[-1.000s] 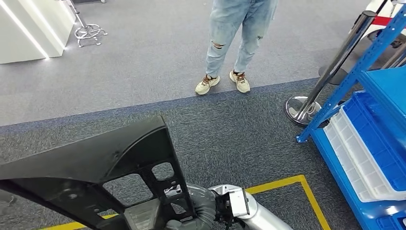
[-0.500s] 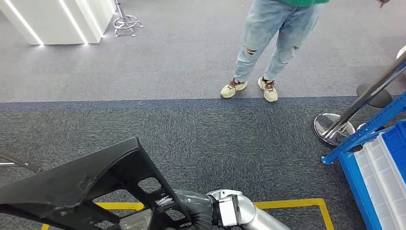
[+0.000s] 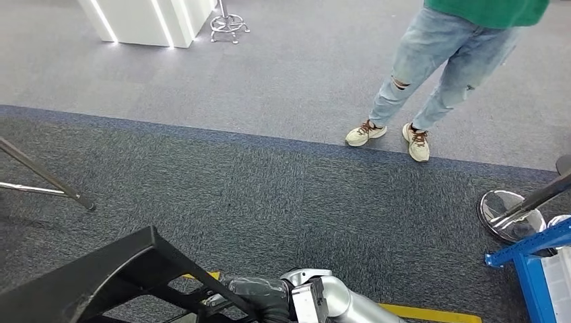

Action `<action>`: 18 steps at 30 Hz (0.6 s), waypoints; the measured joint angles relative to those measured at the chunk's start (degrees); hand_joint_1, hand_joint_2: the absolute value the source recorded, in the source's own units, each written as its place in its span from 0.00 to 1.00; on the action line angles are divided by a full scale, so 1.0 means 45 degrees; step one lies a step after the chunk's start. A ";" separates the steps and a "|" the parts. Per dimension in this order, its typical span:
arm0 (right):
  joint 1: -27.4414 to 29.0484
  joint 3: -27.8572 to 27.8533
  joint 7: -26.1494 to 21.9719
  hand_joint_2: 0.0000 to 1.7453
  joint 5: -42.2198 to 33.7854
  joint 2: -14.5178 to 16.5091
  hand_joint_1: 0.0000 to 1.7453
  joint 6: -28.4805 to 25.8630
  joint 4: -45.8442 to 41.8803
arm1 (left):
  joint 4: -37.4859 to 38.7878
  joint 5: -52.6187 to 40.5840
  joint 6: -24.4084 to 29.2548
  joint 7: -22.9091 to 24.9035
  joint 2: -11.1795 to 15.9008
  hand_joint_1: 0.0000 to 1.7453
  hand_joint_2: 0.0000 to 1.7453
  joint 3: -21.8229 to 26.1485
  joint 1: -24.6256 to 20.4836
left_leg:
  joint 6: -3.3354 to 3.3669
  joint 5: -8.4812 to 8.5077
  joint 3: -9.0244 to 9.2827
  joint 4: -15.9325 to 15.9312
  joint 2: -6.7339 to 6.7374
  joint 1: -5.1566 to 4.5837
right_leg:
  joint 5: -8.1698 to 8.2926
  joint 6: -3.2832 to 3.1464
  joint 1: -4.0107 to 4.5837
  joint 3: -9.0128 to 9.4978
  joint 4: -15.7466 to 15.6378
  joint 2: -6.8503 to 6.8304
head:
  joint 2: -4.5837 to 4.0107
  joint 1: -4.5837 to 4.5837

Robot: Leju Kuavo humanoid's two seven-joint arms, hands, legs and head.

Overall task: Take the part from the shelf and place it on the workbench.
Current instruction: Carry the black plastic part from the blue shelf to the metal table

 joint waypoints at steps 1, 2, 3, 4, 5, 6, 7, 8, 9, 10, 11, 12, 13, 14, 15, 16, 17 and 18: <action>-0.0025 0.0015 -0.0001 1.00 -0.0004 0.0024 0.98 -0.0001 0.0017 | 0.0000 0.0006 -0.0002 -0.0004 -0.0009 0.00 1.00 0.0021 0.0028 | 0.0059 0.0049 0.0108 -0.0141 -0.0177 0.0048 | -0.0085 0.0066 -0.0011 0.0028 0.0080 0.0232 | 0.0000 0.0004; -0.0054 0.0029 -0.0002 1.00 -0.0012 0.0045 0.98 -0.0004 0.0027 | 0.0000 0.0013 -0.0006 -0.0009 -0.0023 0.00 1.00 0.0039 0.0022 | 0.0118 0.0109 0.0223 -0.0275 -0.0336 0.0097 | -0.0277 0.0108 -0.0023 -0.0081 0.0387 0.0591 | 0.0000 0.0015; -0.0076 0.0045 -0.0001 1.00 -0.0019 0.0053 0.98 -0.0009 0.0040 | 0.0000 0.0021 -0.0010 -0.0015 -0.0040 0.00 1.00 0.0052 0.0000 | 0.0160 0.0151 0.0290 -0.0355 -0.0481 0.0143 | -0.0549 0.0127 -0.0039 -0.0336 0.0915 0.1013 | 0.0000 0.0023; -0.0078 0.0063 0.0007 1.00 -0.0025 0.0049 0.98 -0.0017 0.0069 | 0.0000 0.0024 -0.0019 -0.0021 -0.0057 0.00 1.00 0.0059 -0.0040 | 0.0201 0.0155 0.0309 -0.0374 -0.0660 0.0138 | -0.0892 0.0128 -0.0045 -0.0773 0.1675 0.1313 | 0.0000 0.0027; -0.0068 0.0074 0.0021 1.00 -0.0028 0.0038 0.98 -0.0034 0.0102 | 0.0000 0.0027 -0.0028 -0.0022 -0.0067 0.00 1.00 0.0065 -0.0070 | 0.0231 0.0150 0.0307 -0.0362 -0.0840 0.0132 | -0.1163 0.0127 -0.0046 -0.1236 0.2425 0.1448 | 0.0000 0.0033; -0.0054 0.0085 0.0035 1.00 -0.0028 0.0027 0.98 -0.0056 0.0133 | 0.0000 0.0029 -0.0034 -0.0021 -0.0074 0.00 1.00 0.0074 -0.0074 | 0.0242 0.0133 0.0306 -0.0342 -0.1024 0.0127 | -0.1262 0.0132 -0.0045 -0.1597 0.2951 0.1505 | 0.0000 0.0033; -0.0045 0.0098 0.0048 1.00 -0.0033 0.0019 0.98 -0.0097 0.0160 | 0.0000 0.0033 -0.0039 -0.0012 -0.0082 0.00 1.00 0.0091 -0.0054 | 0.0237 0.0106 0.0310 -0.0303 -0.1233 0.0126 | -0.1094 0.0135 -0.0052 -0.1789 0.3081 0.1537 | 0.0000 0.0034; -0.0051 0.0108 0.0052 1.00 -0.0041 0.0022 0.98 -0.0142 0.0164 | 0.0000 0.0043 -0.0036 0.0000 -0.0090 0.00 1.00 0.0118 -0.0030 | 0.0214 0.0070 0.0314 -0.0243 -0.1422 0.0134 | -0.0667 0.0133 -0.0065 -0.1708 0.2674 0.1573 | 0.0000 0.0034; -0.0063 0.0114 0.0056 1.00 -0.0049 0.0024 0.98 -0.0182 0.0157 | 0.0000 0.0053 -0.0032 0.0010 -0.0097 0.00 1.00 0.0144 -0.0010 | 0.0172 0.0019 0.0314 -0.0164 -0.1603 0.0148 | -0.0117 0.0125 -0.0083 -0.1451 0.1935 0.1706 | 0.0000 0.0035; -0.0079 0.0118 0.0058 1.00 -0.0056 0.0028 0.98 -0.0215 0.0148 | 0.0000 0.0072 -0.0025 0.0019 -0.0103 0.00 1.00 0.0168 0.0000 | 0.0113 -0.0041 0.0292 -0.0069 -0.1779 0.0152 | 0.0309 0.0124 -0.0106 -0.1165 0.1164 0.1971 | 0.0000 0.0033; -0.0090 0.0119 0.0061 1.00 -0.0059 0.0034 0.98 -0.0226 0.0136 | 0.0000 0.0090 -0.0017 0.0024 -0.0108 0.00 1.00 0.0183 -0.0004 | 0.0049 -0.0096 0.0248 0.0021 -0.1941 0.0154 | 0.0571 0.0117 -0.0130 -0.0938 0.0576 0.2189 | 0.0000 0.0029; -0.0096 0.0123 0.0066 1.00 -0.0061 0.0040 0.98 -0.0228 0.0126 | 0.0000 0.0104 -0.0010 0.0024 -0.0110 0.00 1.00 0.0189 -0.0004 | -0.0024 -0.0131 0.0197 0.0084 -0.2074 0.0170 | 0.0658 0.0102 -0.0126 -0.0815 0.0250 0.2358 | 0.0000 0.0028; -0.0098 0.0130 0.0070 1.00 -0.0062 0.0051 0.98 -0.0227 0.0119 | 0.0000 0.0117 -0.0004 0.0024 -0.0112 0.00 1.00 0.0197 0.0005 | -0.0105 -0.0148 0.0149 0.0107 -0.2195 0.0193 | 0.0606 0.0070 -0.0104 -0.0787 0.0169 0.2399 | 0.0000 0.0025; -0.0100 0.0137 0.0076 1.00 -0.0062 0.0069 0.98 -0.0227 0.0109 | 0.0000 0.0119 -0.0001 0.0022 -0.0118 0.00 1.00 0.0205 0.0027 | -0.0185 -0.0151 0.0107 0.0104 -0.2317 0.0224 | 0.0626 0.0007 -0.0091 -0.0763 0.0129 0.2271 | 0.0000 0.0025; -0.0109 0.0143 0.0086 1.00 -0.0062 0.0093 0.98 -0.0227 0.0097 | 0.0001 0.0119 -0.0004 0.0017 -0.0131 0.00 1.00 0.0216 0.0065 | -0.0253 -0.0161 0.0098 0.0115 -0.2300 0.0256 | 0.0635 -0.0069 -0.0082 -0.0720 0.0084 0.2142 | 0.0000 0.0027; -0.0119 0.0148 0.0096 1.00 -0.0062 0.0125 0.98 -0.0227 0.0080 | 0.0002 0.0117 -0.0008 0.0006 -0.0148 0.00 1.00 0.0227 0.0097 | -0.0321 -0.0223 0.0060 0.0217 -0.2106 0.0252 | 0.0637 -0.0150 -0.0096 -0.0659 0.0031 0.2012 | 0.0000 0.0008; -0.0127 0.0149 0.0104 1.00 -0.0061 0.0154 0.98 -0.0225 0.0051 | 0.0004 0.0113 -0.0028 -0.0011 -0.0164 0.00 1.00 0.0234 0.0107 | -0.0381 -0.0381 -0.0074 0.0519 -0.1798 0.0242 | 0.0636 -0.0223 -0.0116 -0.0590 -0.0025 0.1870 | 0.0000 -0.0009; -0.0133 0.0152 0.0113 1.00 -0.0052 0.0175 0.98 -0.0217 0.0024 | 0.0005 0.0103 -0.0060 -0.0035 -0.0176 0.00 1.00 0.0239 0.0094 | -0.0436 -0.0643 -0.0317 0.1064 -0.1405 0.0241 | 0.0618 -0.0277 -0.0117 -0.0526 -0.0059 0.1719 | 0.0000 -0.0026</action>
